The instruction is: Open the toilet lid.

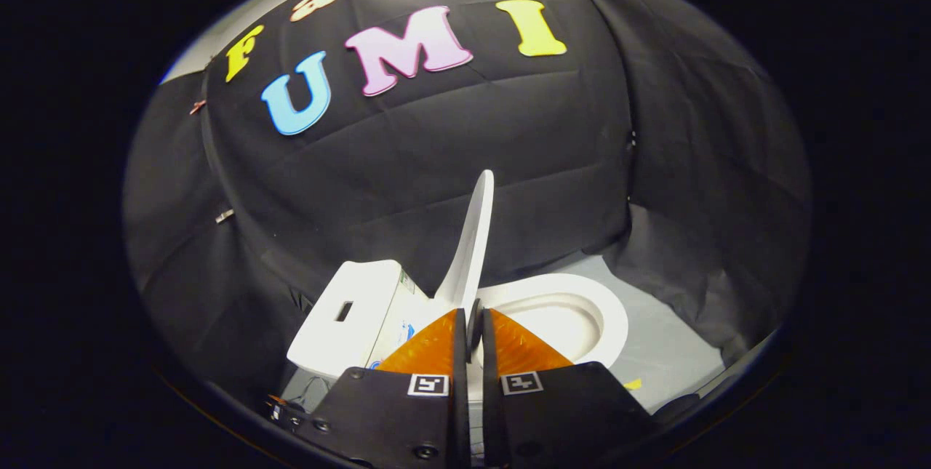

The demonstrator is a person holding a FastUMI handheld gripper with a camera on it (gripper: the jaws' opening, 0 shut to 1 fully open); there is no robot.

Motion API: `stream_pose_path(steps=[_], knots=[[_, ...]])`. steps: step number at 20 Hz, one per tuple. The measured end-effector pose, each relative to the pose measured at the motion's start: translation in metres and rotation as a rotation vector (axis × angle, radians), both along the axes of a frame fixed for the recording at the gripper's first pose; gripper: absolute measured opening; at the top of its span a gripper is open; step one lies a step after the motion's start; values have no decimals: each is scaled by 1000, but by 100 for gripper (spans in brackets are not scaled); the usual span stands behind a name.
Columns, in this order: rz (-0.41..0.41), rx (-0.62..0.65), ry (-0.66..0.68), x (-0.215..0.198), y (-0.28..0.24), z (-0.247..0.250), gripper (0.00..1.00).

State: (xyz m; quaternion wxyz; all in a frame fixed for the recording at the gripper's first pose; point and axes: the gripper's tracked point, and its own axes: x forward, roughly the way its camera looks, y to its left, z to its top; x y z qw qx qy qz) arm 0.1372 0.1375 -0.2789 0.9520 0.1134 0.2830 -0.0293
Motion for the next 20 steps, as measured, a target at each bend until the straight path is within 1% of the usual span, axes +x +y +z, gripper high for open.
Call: stream_pose_path(steps=[3,10,15,20], knots=[[44,-64,-20,4,35,11,14],[148,-153,-50,13,111,24,16],[200,-201,-60,16,157,23,16],[263,-216,-59,18,197,20,16]])
